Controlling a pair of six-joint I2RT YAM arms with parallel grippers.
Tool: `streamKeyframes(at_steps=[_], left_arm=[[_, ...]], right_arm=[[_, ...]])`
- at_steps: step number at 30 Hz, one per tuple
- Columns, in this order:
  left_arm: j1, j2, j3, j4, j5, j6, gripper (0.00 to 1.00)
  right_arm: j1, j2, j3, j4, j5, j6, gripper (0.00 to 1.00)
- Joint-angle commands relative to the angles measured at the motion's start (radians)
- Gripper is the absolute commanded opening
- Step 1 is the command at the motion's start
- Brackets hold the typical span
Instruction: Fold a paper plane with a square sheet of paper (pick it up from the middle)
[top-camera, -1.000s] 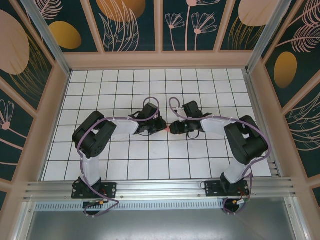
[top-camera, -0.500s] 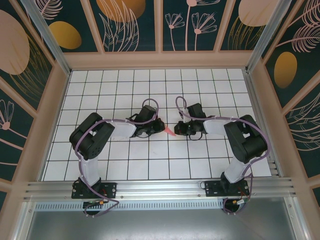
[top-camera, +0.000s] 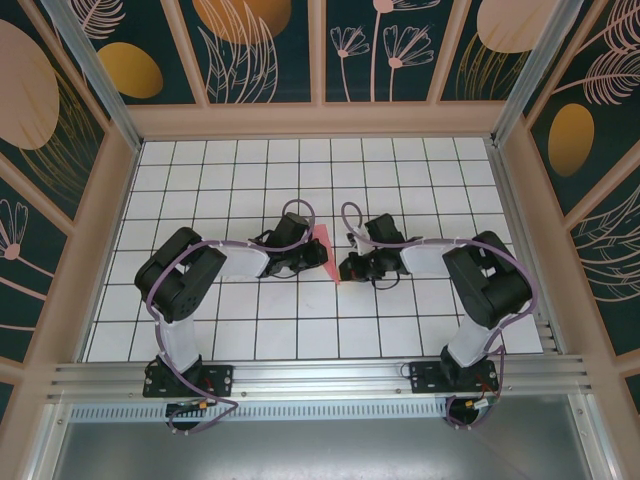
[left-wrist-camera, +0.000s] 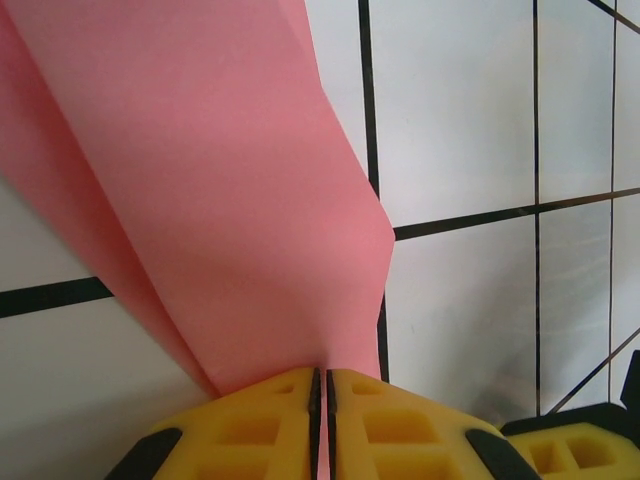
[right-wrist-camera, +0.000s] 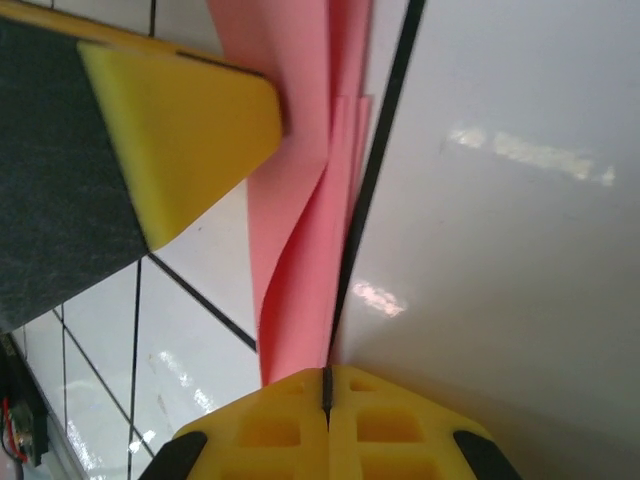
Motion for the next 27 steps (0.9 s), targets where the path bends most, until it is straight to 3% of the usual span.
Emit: streamKeyframes(at_steps=[1, 5, 10, 16, 27], left_arm=[[0.006, -0.015, -0.011, 0.001, -0.004, 0.001, 0.14], [0.005, 0.002, -0.006, -0.032, -0.018, -0.013, 0.13], [0.005, 0.020, 0.011, -0.057, -0.024, -0.052, 0.14], [0.005, 0.034, 0.037, -0.096, -0.040, -0.090, 0.14], [0.006, 0.040, 0.042, -0.116, -0.048, -0.108, 0.14]], right_arm=[[-0.016, -0.060, -0.014, -0.014, 0.081, 0.043, 0.07], [-0.009, -0.106, -0.017, -0.009, 0.117, 0.070, 0.15], [0.070, -0.095, 0.006, -0.021, 0.156, 0.069, 0.21], [0.134, -0.064, 0.038, -0.031, 0.249, 0.065, 0.23], [0.153, -0.001, 0.077, -0.022, 0.264, 0.057, 0.24]])
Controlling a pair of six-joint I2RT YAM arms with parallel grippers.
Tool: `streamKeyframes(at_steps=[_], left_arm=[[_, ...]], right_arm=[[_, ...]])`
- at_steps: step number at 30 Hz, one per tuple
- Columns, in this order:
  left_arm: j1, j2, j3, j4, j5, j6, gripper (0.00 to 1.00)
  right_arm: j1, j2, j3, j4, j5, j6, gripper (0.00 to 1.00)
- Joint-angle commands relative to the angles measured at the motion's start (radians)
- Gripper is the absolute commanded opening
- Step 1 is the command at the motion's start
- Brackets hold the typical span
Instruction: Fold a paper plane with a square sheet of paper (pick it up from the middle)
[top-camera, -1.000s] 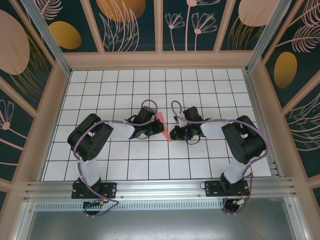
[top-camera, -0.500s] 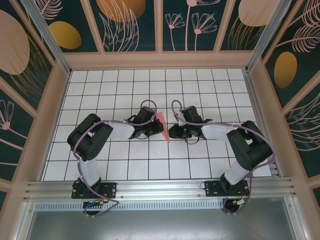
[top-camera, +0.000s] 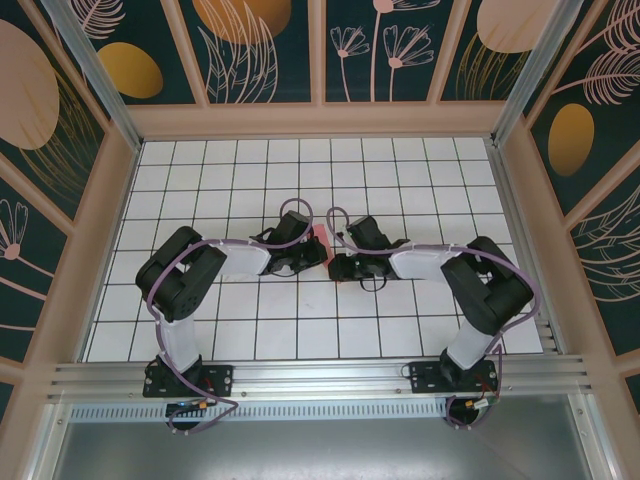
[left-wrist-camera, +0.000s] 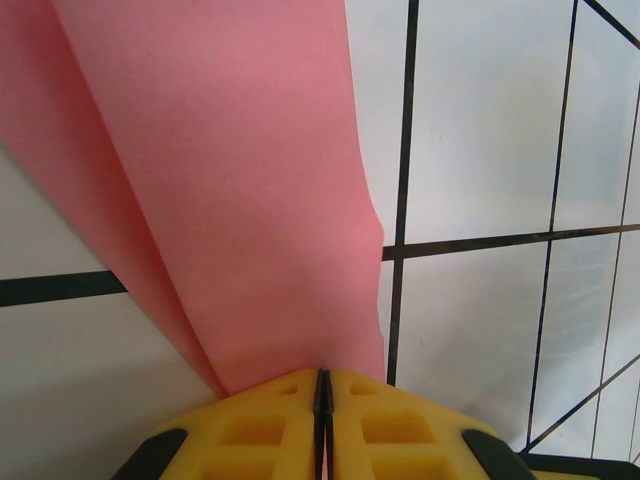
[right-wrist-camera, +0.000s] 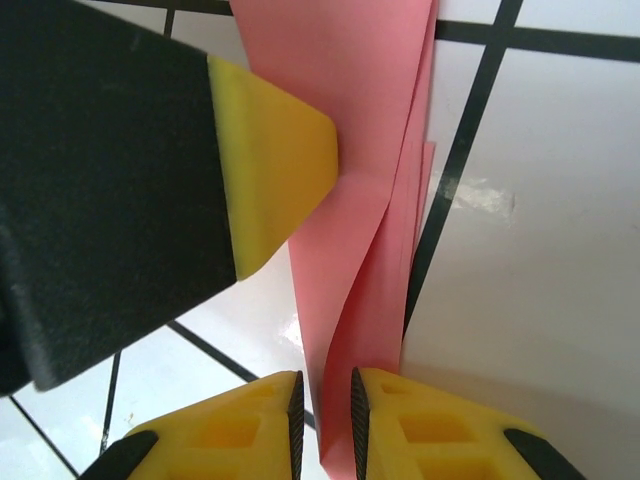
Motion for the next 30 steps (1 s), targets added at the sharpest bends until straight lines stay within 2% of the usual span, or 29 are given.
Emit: streamKeyframes(at_steps=[1, 7, 12, 14, 22, 30], left_arm=[[0.005, 0.033, 0.010, -0.058, -0.029, -0.014, 0.14], [0.004, 0.026, 0.011, -0.061, -0.029, -0.020, 0.14], [0.005, 0.001, 0.022, -0.056, -0.024, -0.013, 0.15], [0.006, -0.024, 0.022, -0.045, -0.023, -0.003, 0.17], [0.006, -0.118, -0.071, 0.155, 0.051, 0.030, 0.23], [0.005, -0.098, -0.156, 0.305, 0.127, 0.018, 0.20]], right_arm=[[0.011, 0.025, 0.036, -0.006, 0.027, 0.003, 0.24], [0.021, 0.047, 0.041, -0.007, 0.060, -0.009, 0.21], [0.015, 0.057, 0.016, 0.031, 0.014, -0.011, 0.06], [-0.007, 0.045, -0.009, 0.072, -0.051, -0.002, 0.00], [-0.101, -0.003, -0.079, 0.238, -0.343, 0.075, 0.00], [-0.165, 0.032, -0.110, 0.317, -0.463, 0.155, 0.00]])
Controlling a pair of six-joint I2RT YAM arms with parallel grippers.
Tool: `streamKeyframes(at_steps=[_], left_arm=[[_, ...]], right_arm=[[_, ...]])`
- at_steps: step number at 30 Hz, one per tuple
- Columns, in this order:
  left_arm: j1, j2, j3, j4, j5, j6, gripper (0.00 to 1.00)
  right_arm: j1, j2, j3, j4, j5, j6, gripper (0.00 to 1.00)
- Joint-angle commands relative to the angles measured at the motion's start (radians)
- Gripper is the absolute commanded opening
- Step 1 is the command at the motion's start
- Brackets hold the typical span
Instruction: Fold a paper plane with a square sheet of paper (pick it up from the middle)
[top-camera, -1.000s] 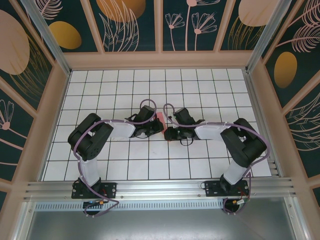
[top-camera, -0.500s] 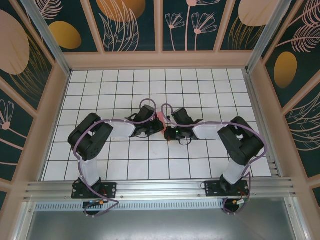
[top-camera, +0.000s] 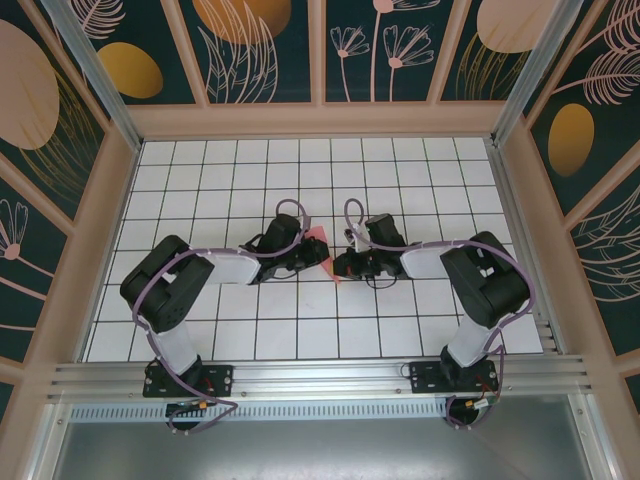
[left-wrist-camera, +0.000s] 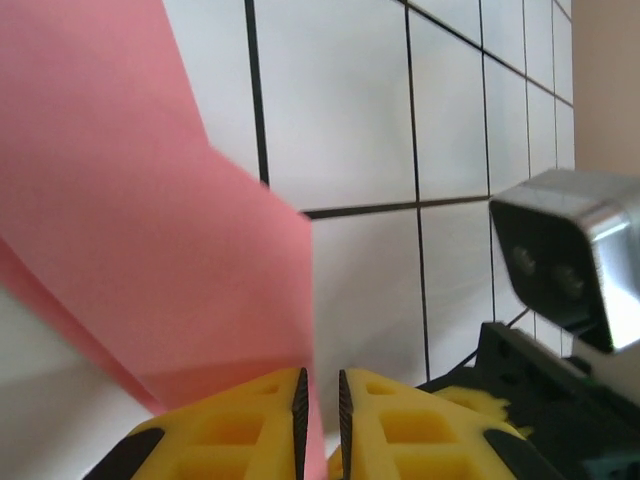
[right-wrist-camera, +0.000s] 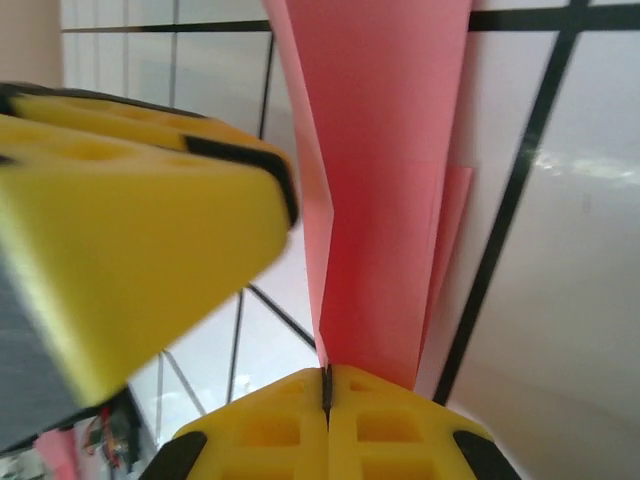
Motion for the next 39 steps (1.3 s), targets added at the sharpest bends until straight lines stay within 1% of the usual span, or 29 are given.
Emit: streamKeyframes(at_steps=[1, 8, 21, 26, 29, 31, 34, 37, 39], left_arm=[[0.005, 0.014, -0.019, 0.091, 0.044, 0.009, 0.20], [-0.002, 0.060, -0.030, 0.123, 0.064, -0.001, 0.18], [-0.006, 0.118, 0.011, 0.030, 0.013, -0.003, 0.16], [-0.007, 0.139, 0.040, -0.057, -0.024, -0.008, 0.15], [-0.008, 0.158, 0.073, -0.135, -0.053, -0.011, 0.14], [-0.009, 0.171, 0.089, -0.177, -0.069, -0.018, 0.14], [-0.009, 0.183, 0.107, -0.235, -0.094, -0.027, 0.13], [-0.008, 0.191, 0.124, -0.278, -0.113, -0.034, 0.13], [-0.009, 0.197, 0.134, -0.301, -0.122, -0.035, 0.12]], right_arm=[[-0.030, 0.010, -0.016, 0.074, -0.099, 0.048, 0.00], [-0.057, 0.054, -0.016, 0.079, -0.117, 0.082, 0.00], [-0.072, 0.095, -0.009, 0.064, -0.120, 0.099, 0.00], [-0.074, 0.092, -0.001, 0.043, -0.111, 0.095, 0.00], [-0.075, 0.064, 0.011, -0.007, -0.074, 0.072, 0.00], [-0.075, 0.031, 0.021, -0.058, -0.023, 0.045, 0.08], [-0.071, -0.023, 0.021, -0.117, 0.053, 0.010, 0.13], [-0.056, -0.055, 0.018, -0.145, 0.076, -0.017, 0.13], [-0.027, -0.066, 0.027, -0.167, 0.103, -0.037, 0.13]])
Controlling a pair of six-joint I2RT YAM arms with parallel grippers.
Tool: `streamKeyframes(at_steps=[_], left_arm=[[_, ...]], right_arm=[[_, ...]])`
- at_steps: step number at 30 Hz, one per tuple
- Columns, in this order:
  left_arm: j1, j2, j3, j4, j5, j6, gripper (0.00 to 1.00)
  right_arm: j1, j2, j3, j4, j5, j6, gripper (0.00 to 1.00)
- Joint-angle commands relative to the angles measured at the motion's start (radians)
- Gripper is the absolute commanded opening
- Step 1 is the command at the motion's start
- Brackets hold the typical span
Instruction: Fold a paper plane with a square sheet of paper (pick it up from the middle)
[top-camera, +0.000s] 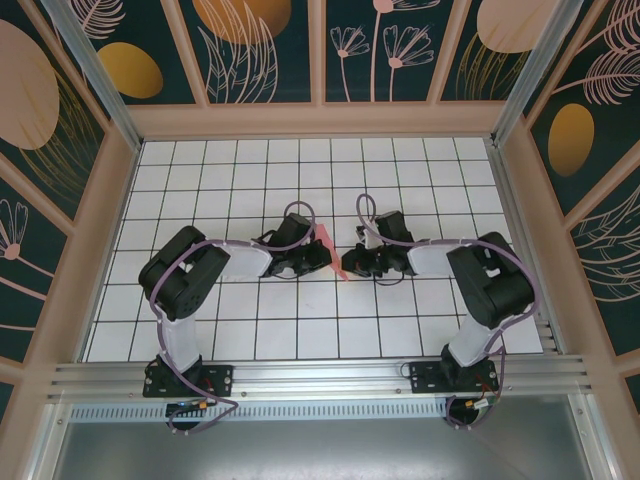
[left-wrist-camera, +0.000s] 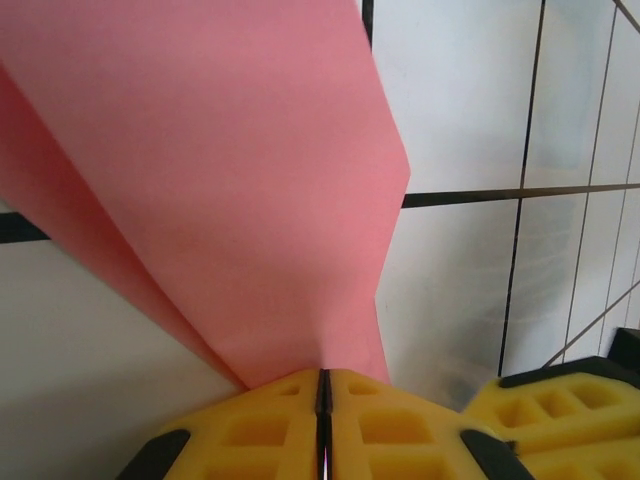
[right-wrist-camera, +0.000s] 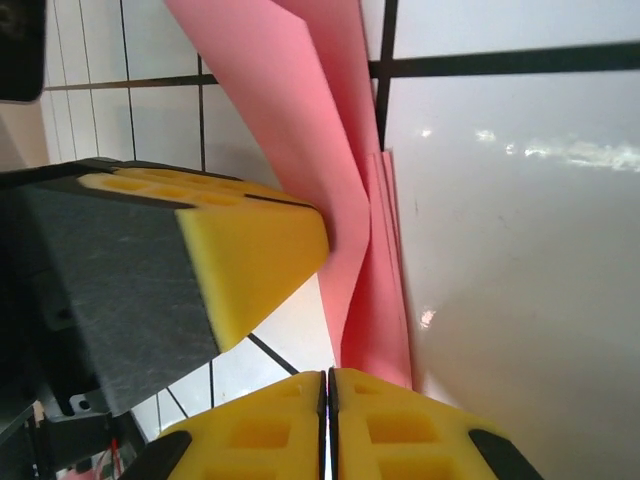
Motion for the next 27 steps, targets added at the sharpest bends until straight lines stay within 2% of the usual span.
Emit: streamKeyframes(at_steps=[1, 12, 21, 27], left_arm=[[0.002, 0.076, 0.010, -0.135, -0.119, -0.007, 0.13], [0.002, 0.105, 0.050, -0.205, -0.145, -0.014, 0.12], [0.002, 0.113, 0.058, -0.243, -0.165, -0.010, 0.12], [0.002, 0.116, 0.056, -0.249, -0.167, -0.006, 0.12]], right_arm=[[0.040, -0.037, 0.028, -0.079, 0.065, -0.063, 0.12], [0.125, 0.040, 0.130, -0.180, 0.165, -0.127, 0.05], [0.115, 0.064, 0.157, -0.240, 0.264, -0.134, 0.04], [0.087, 0.066, 0.135, -0.225, 0.246, -0.129, 0.03]])
